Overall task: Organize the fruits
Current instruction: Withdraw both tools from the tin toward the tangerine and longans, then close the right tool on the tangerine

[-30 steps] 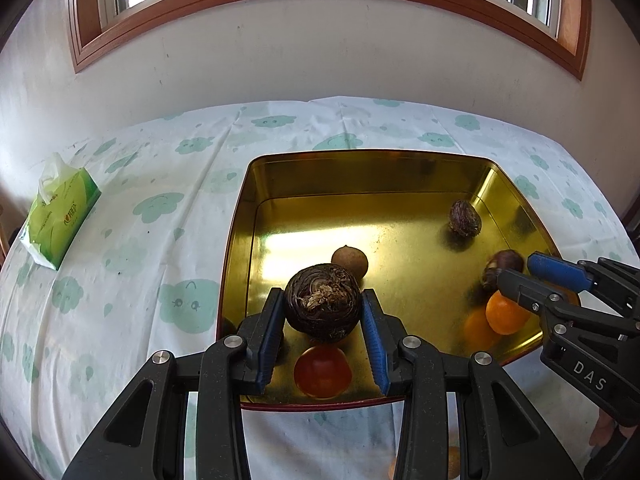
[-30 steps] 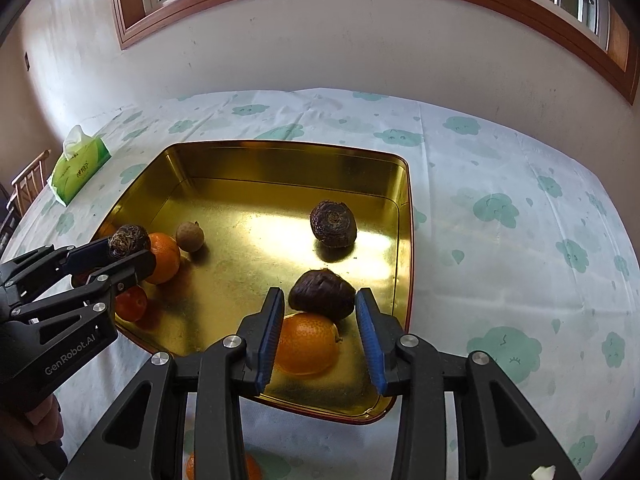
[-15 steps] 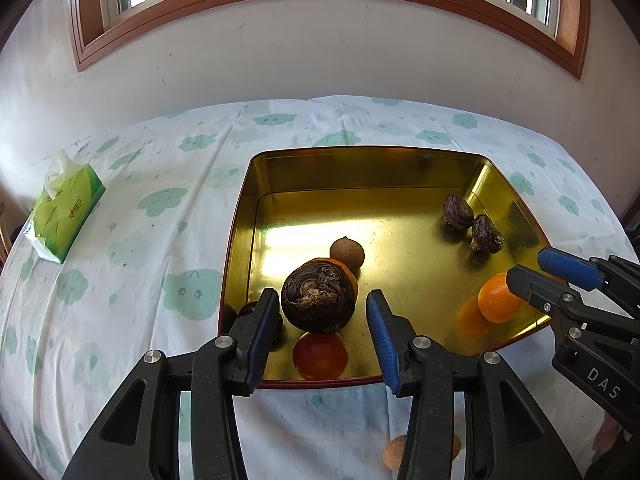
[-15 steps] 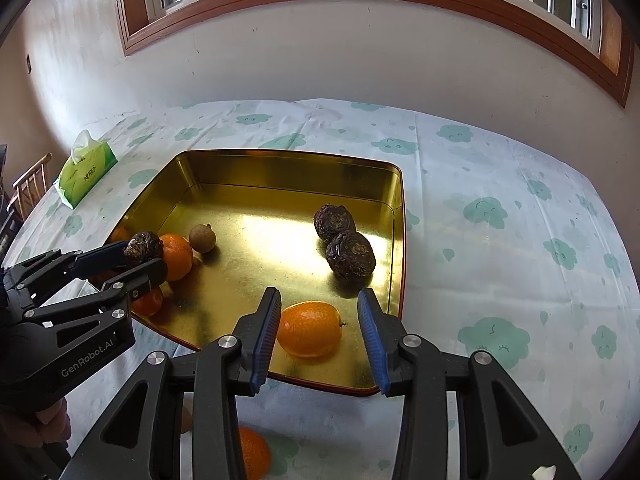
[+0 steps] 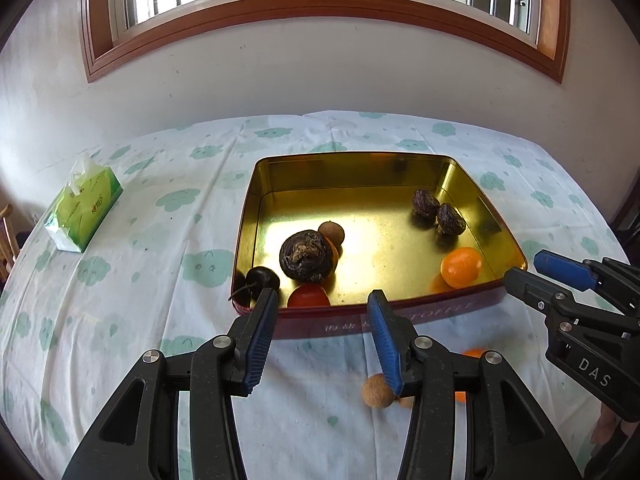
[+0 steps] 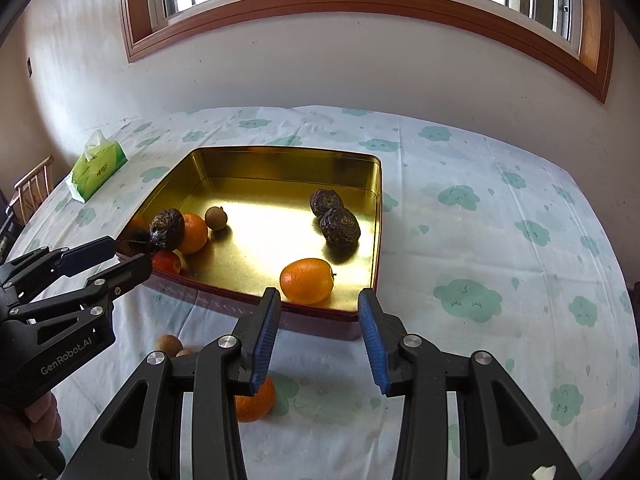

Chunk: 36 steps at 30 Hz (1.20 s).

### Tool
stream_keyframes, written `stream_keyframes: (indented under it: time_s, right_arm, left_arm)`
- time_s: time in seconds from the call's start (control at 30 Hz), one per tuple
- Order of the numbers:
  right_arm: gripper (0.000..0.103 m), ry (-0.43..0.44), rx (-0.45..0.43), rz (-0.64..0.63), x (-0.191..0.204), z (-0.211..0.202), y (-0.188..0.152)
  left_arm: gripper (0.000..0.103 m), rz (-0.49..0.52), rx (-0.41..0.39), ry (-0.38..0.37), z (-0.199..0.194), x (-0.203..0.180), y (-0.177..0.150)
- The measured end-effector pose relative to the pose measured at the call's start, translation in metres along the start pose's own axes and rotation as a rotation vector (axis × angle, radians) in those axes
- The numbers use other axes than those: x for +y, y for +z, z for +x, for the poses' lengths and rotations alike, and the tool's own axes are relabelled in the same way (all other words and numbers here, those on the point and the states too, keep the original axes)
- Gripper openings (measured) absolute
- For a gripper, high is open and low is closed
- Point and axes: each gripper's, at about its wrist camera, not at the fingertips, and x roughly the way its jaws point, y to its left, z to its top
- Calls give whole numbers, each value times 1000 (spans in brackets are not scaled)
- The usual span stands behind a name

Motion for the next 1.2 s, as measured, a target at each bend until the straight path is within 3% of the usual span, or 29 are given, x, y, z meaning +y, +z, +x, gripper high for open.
stream_keyframes:
  time_s: [0.37,0.6,0.83,1.2]
  right_arm:
    - [38,-10,43,2,3,-14,-54]
    - [38,28,65,25,9,-18,-80]
    - [38,50,70,12,20,-22,-91]
    - [38,79,97,1,35,-4,-86]
  left_arm:
    - [48,-7,36,20,-15,4,-50]
    - [48,-27,64,41,-20,15,-82]
    - [48,-46,75,46,-23,21,-101]
    - [48,-72,82,48,-20,31,-105]
